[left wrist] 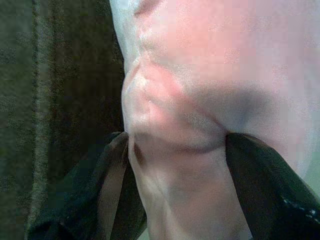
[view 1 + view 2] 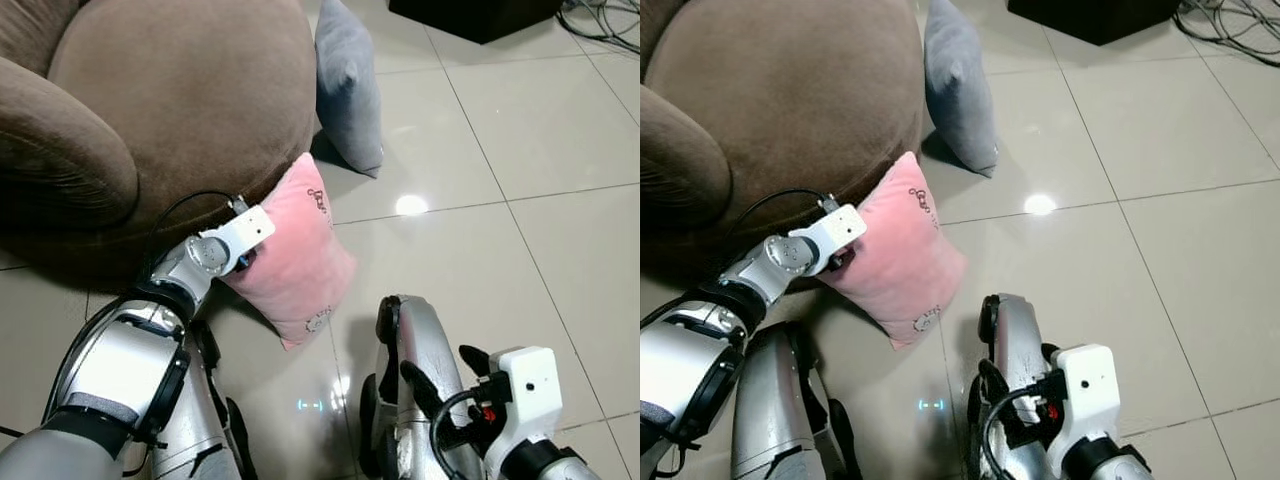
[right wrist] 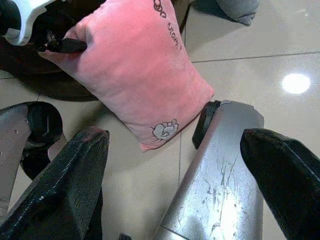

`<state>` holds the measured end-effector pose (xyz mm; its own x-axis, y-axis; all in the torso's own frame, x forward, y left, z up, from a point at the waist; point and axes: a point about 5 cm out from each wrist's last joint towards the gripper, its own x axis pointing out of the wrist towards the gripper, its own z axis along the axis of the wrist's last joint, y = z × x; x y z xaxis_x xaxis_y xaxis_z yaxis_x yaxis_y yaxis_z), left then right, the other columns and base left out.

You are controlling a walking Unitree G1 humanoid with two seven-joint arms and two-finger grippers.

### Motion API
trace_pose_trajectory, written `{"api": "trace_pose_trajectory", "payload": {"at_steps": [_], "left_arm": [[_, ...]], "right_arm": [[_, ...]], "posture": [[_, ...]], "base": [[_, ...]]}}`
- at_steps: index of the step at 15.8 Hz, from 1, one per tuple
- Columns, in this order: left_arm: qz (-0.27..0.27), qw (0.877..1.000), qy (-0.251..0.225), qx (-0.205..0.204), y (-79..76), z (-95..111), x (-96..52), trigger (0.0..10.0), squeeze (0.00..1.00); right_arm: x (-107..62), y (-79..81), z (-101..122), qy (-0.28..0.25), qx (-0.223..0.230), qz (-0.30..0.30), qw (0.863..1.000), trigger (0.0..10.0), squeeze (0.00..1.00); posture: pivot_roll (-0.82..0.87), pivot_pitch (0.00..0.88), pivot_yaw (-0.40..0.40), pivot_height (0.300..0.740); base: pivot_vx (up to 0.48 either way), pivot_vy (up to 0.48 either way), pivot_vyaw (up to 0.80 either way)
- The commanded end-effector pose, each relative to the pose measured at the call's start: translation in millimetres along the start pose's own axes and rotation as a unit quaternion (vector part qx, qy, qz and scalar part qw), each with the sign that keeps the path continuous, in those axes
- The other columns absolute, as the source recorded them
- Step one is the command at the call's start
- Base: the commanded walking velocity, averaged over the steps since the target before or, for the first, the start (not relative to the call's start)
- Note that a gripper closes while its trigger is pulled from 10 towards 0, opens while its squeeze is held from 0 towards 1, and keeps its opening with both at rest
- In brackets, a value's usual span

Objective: Move the pillow to the sofa from floor

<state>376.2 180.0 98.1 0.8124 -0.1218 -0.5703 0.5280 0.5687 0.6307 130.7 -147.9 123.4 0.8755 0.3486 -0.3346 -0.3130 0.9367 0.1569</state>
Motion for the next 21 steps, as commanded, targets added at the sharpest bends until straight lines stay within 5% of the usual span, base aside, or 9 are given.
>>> {"api": "trace_pose_trajectory", "payload": {"at_steps": [1,2,4,9,10,12,15,16,21], "left_arm": [[-0.012,1.0,0.026,0.003,-10.4,-13.1,0.8,10.0,0.0],[-0.011,1.0,0.026,-0.001,-10.2,-13.4,0.8,10.0,0.0],[0.0,1.0,0.025,-0.004,-8.3,-13.6,0.5,10.0,1.0],[-0.005,1.0,0.023,-0.019,-8.9,-13.8,0.5,10.0,1.0],[-0.001,1.0,0.028,-0.009,-8.2,-14.2,0.4,10.0,0.0],[-0.004,0.999,0.033,-0.002,-8.8,-15.4,0.4,8.1,0.0],[-0.004,0.999,0.041,0.012,-9.9,-17.0,0.5,10.0,0.0],[-0.006,0.999,0.038,0.005,-10.2,-16.5,0.6,0.0,0.0],[0.012,0.999,0.014,-0.029,-5.8,-9.5,0.7,0.0,0.0]], "right_arm": [[-4.0,1.7,0.6,-0.001,0.002,-0.004,1.0,10.0,0.0],[-4.5,2.0,0.4,0.0,0.003,-0.004,1.0,10.0,0.0],[-5.3,2.3,-0.1,0.001,0.003,-0.005,1.0,10.0,0.0],[-5.8,3.2,-1.0,0.001,0.007,-0.005,1.0,10.0,0.0],[-6.3,3.3,-1.4,0.003,0.007,-0.006,1.0,10.0,0.0],[-7.0,3.3,-1.3,0.004,0.006,-0.007,1.0,10.0,0.0],[-8.9,4.4,-0.5,0.005,0.008,-0.008,1.0,10.0,0.0],[-8.9,4.5,-0.4,0.004,0.008,-0.008,1.0,10.0,0.0],[-8.5,4.6,0.8,0.001,0.007,-0.014,1.0,10.0,0.0]], "posture": [[-0.33,0.3,-0.035,0.475],[-0.33,0.304,-0.036,0.475],[-0.33,0.305,-0.036,0.475],[-0.33,0.313,-0.036,0.475],[-0.33,0.318,-0.036,0.475],[-0.34,0.32,-0.037,0.475],[-0.34,0.325,-0.038,0.475],[-0.34,0.327,-0.038,0.475],[-0.34,0.329,-0.038,0.475]], "base": [[0.0,0.0,0.0],[0.0,0.0,0.0],[0.0,0.0,0.0],[0.0,0.0,0.0],[0.0,0.0,0.0],[0.0,0.0,0.0],[0.0,0.0,0.0],[0.0,0.0,0.0],[0.0,0.0,0.0]]}}
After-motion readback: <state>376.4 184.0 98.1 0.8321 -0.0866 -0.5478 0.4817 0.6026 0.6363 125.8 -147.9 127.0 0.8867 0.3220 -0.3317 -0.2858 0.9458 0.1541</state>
